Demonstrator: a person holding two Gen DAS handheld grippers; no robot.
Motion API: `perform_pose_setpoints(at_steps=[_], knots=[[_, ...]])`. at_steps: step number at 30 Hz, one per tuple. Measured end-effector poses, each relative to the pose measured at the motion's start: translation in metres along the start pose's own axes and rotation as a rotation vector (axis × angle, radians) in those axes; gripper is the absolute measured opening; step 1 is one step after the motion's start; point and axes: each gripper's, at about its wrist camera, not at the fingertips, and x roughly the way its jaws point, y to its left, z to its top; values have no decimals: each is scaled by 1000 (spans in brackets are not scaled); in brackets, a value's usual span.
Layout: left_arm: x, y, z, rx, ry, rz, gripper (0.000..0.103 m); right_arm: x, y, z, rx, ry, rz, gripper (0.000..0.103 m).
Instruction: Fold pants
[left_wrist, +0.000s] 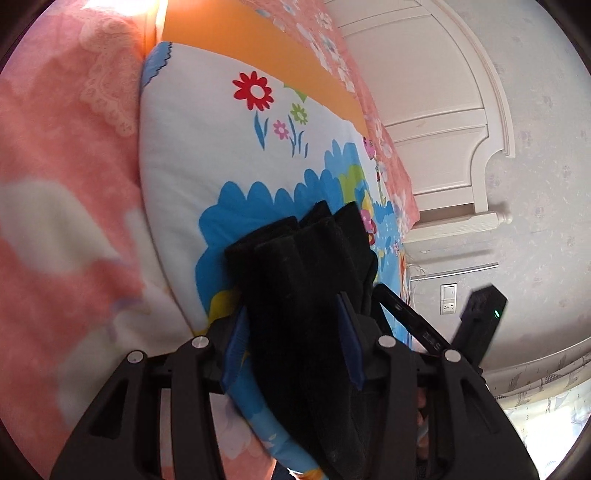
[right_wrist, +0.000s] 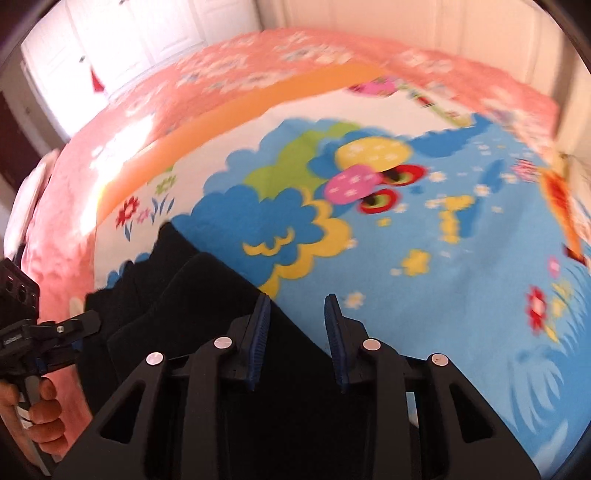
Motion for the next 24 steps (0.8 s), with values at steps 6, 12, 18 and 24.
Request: perform_pose_setpoints(at_steps=[6,12,18,24], knots=[[6,10,8,-21,14,-64,31,-67,-23,-75,186,51,3,31],[5,11,8,3,9,-83,14,-67,-31,-117,184,64,-80,31],[-4,-8,6,62,-18,-50,12,-64,-19,-121,138,44,-159,31],[-8,-14,6,84,-22,-34,12,-62,-17,-120,137,34,-178,31]])
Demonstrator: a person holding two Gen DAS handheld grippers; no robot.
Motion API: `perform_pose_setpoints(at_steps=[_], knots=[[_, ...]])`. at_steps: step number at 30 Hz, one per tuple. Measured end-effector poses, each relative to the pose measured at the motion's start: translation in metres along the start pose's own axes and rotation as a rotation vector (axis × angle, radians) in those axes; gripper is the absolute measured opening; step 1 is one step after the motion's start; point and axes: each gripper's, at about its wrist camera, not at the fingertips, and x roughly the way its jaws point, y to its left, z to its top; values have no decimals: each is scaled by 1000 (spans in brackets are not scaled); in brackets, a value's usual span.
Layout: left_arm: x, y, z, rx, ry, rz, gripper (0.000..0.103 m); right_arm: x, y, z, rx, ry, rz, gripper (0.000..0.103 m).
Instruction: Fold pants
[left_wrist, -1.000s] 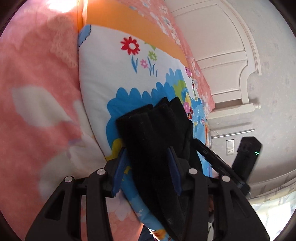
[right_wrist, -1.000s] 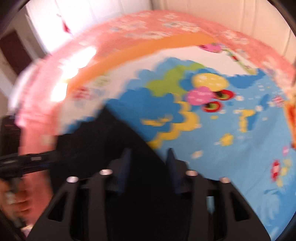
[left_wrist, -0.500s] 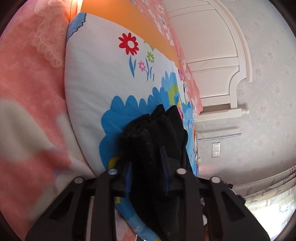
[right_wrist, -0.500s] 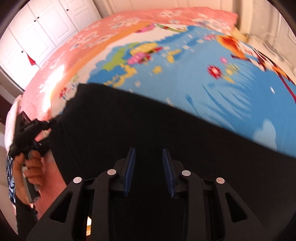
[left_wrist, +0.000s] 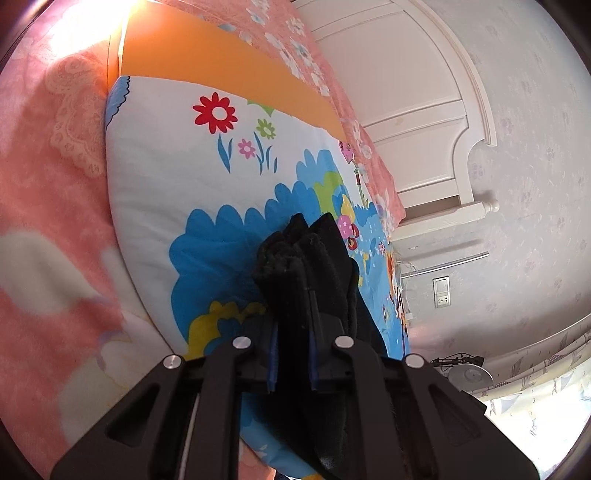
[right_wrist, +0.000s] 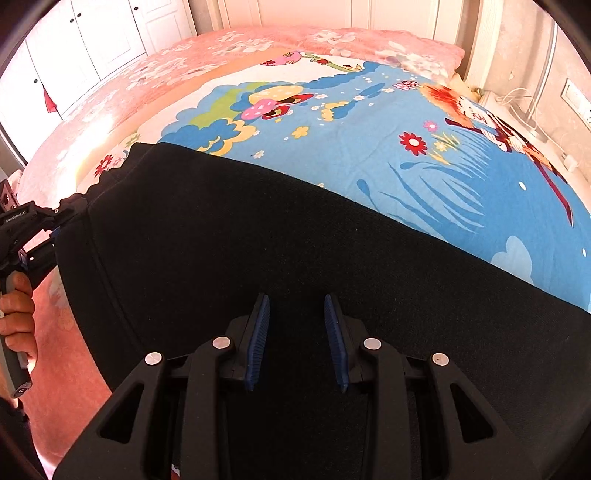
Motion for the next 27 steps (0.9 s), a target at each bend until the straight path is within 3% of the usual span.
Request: perform_pose_setpoints(at_steps=[5,7,15,17,18,21,23,26,27], knots=[[-1,2,0,-3,-4,3,14,-1,1,-1,-3,-1,-2,31],[2,10,0,-53,7,4,39,-1,1,-2,-1,-4,-4,31],[-5,15,-1,-89,-15,3,46,-1,2,-1,-5,-13,-13,32],[-13,11,-1,-82,-48,113,46,-1,4,-2,-11,-20,-21,32],[-26,1,-2,-42,-119,227,45,-1,4,-3,-15,-24,-25,32],[-43,-54,-5,221,-223,311,45,0,6,-4,-21,-39,-39,32],[-23,-97,-12,435,-138,292,45,1,10,-3,-35,-50,-65,33],[20,-143,-28,694,-52,379,43,1,12,-3,-35,-54,-78,35],[38,-154,-32,759,-21,399,30,1,11,-4,-37,-57,-77,35]])
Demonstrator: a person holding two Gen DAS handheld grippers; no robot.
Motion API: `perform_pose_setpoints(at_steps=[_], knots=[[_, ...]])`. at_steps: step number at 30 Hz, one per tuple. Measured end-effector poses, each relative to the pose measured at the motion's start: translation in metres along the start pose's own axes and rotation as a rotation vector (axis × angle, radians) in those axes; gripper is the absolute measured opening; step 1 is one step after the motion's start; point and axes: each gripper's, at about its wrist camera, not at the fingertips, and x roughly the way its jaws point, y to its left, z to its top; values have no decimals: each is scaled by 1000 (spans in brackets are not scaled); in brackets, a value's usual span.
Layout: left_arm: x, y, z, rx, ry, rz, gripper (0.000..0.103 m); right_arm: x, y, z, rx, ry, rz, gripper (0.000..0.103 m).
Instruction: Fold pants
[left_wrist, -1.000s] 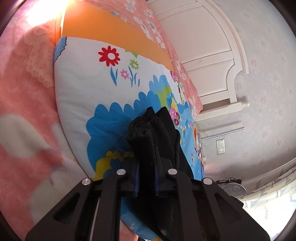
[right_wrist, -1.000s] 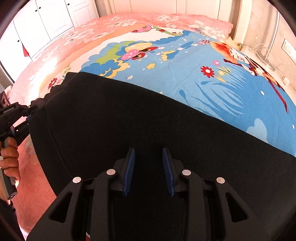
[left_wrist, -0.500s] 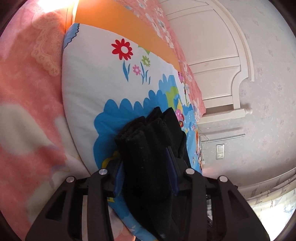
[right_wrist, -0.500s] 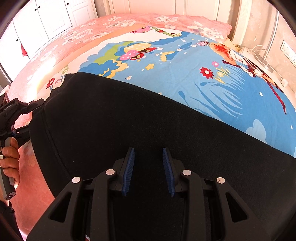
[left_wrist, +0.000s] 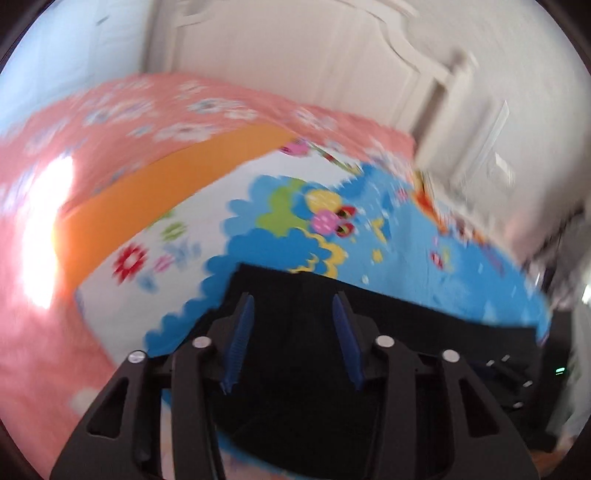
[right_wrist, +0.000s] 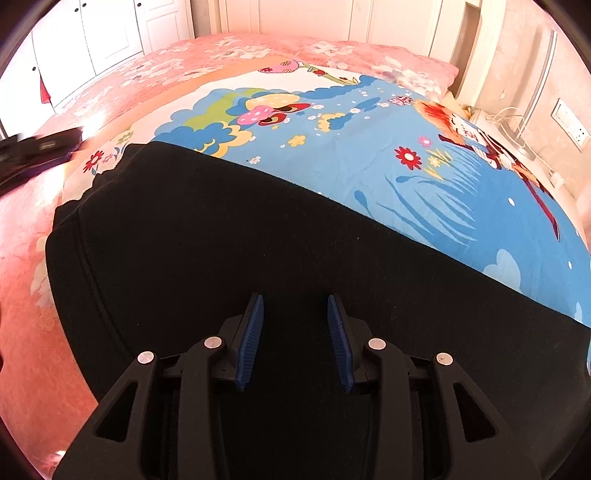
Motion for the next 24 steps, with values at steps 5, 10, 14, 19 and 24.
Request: perform_pose_setpoints(at_steps=[5,10,14,19,24], knots=[[81,-31,9,166,189,92,3,-1,-1,0,-13,-2,8,36],[97,-23,6,133,203,82,2,2,-11,8,15,23,-104,88],[87,-5,10,-31,161,-32,2,-7,-10,25,17,-34,-80,88],[8,58,-14,-488,-100,-200,49,-11,19,56,-93,-128,-31,89],[-35,116,-73,-757,-163,-217,47,43,37,78,-136,-31,-63,81]])
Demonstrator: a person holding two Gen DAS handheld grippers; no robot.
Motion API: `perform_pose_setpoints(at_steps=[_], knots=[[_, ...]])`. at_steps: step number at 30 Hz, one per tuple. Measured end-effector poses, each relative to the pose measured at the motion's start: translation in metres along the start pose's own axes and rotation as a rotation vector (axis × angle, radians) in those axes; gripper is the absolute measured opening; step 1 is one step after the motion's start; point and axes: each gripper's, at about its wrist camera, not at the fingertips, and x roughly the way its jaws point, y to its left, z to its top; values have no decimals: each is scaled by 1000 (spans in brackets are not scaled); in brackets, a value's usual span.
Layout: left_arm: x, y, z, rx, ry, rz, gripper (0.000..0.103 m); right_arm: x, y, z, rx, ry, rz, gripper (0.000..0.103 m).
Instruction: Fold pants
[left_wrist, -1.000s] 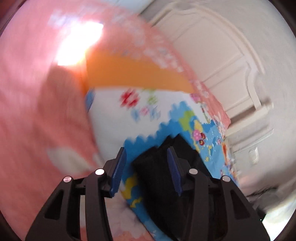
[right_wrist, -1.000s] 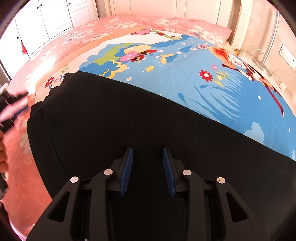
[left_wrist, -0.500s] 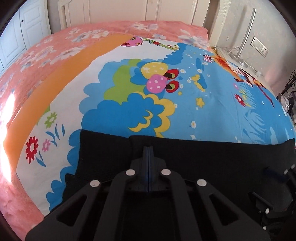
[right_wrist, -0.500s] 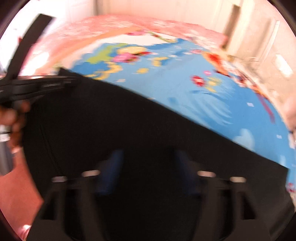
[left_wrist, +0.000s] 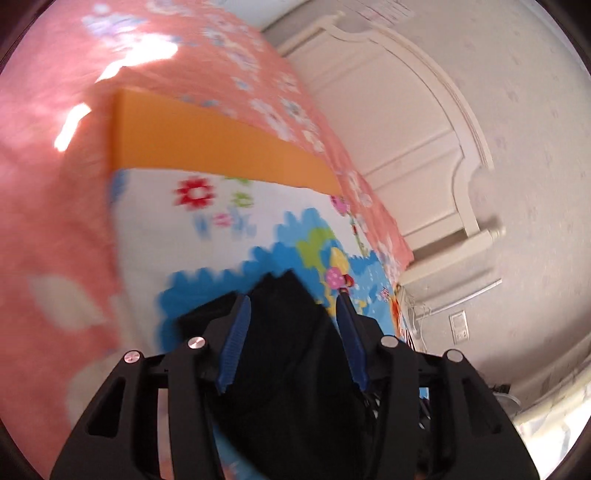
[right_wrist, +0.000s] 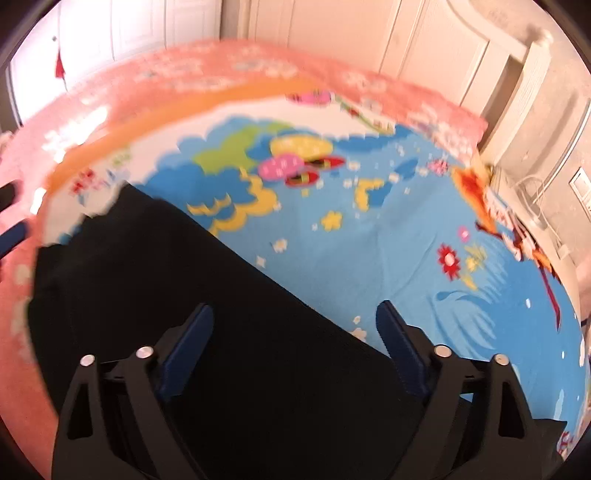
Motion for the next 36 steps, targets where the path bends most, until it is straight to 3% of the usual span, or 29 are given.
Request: perform_pose_setpoints(at_steps=[6,9,15,17,20,24,26,27,29,31,33,36], knots=[[7,31,-17,-45,108,-19,47,16,-9,-6,36,6,34,86],[24,40,-24,-82,161,28,41,16,-12,-9,51,2,41,89],[43,42,-23,-94,189,1,41,18,-11,-8,55,-7,41,92],[53,43,-19,-100,204,-37,33,19,-15,-8,66,-2,61,96],[63,38,-15,-81,217,-45,15,11,-27,-9,111,14,97,95],[30,-43,-19,255,133,71,11,-39,-71,-30,229,30,119,97],[9,-109,-46,529,61,179,11,-57,-105,-52,346,93,132,97],[2,-135,-64,646,34,209,11,-65,-123,-65,418,108,186,97],[-12,-197,-131,969,-35,252,11,-81,-161,-93,556,109,312,97],[-18,-232,-199,1207,-62,242,11,-87,-200,-129,728,135,462,97],[-16,-250,-280,1414,-47,187,12,-92,-231,-163,877,133,544,97],[-1,-238,-381,1648,31,136,12,-95,-252,-194,963,137,567,97]])
